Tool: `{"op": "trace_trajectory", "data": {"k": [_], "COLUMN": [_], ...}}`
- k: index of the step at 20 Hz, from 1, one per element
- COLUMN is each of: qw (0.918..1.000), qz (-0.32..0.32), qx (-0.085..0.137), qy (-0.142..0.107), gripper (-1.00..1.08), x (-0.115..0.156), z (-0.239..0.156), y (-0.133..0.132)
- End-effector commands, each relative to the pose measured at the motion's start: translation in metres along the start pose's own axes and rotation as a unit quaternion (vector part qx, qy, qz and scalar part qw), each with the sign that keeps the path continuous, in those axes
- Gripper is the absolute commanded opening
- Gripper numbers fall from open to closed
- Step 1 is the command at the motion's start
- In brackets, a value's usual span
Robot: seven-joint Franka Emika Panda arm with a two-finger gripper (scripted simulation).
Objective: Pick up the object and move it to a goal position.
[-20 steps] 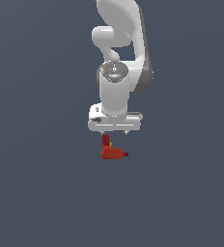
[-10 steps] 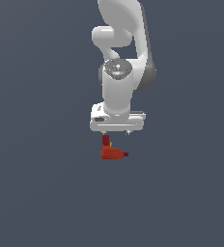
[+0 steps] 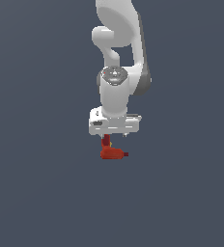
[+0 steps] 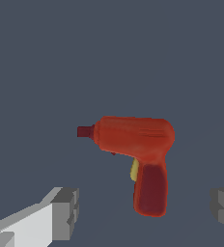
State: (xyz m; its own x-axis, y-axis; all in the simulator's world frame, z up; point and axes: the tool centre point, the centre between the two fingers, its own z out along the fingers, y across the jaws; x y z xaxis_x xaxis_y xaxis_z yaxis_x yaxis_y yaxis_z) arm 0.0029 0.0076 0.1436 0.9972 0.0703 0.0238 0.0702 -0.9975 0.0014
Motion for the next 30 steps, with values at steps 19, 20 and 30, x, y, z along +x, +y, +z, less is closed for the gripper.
{"op": "trace_trajectory", "data": {"k": [19,20,30], "qw": [0.9877,0.9872,0.9863], "qz": [-0.146,-0.149,-0.154], "qx": [-0.025,-0.025,-0.026], "qy": [0.05,0.051,0.052], "gripper": [1.08,1.08,1.08], "x": [-0.028,-0.028,-0.03], "z": [0.085,0.086,0.094], "y": [0.032,0.032,0.033]}}
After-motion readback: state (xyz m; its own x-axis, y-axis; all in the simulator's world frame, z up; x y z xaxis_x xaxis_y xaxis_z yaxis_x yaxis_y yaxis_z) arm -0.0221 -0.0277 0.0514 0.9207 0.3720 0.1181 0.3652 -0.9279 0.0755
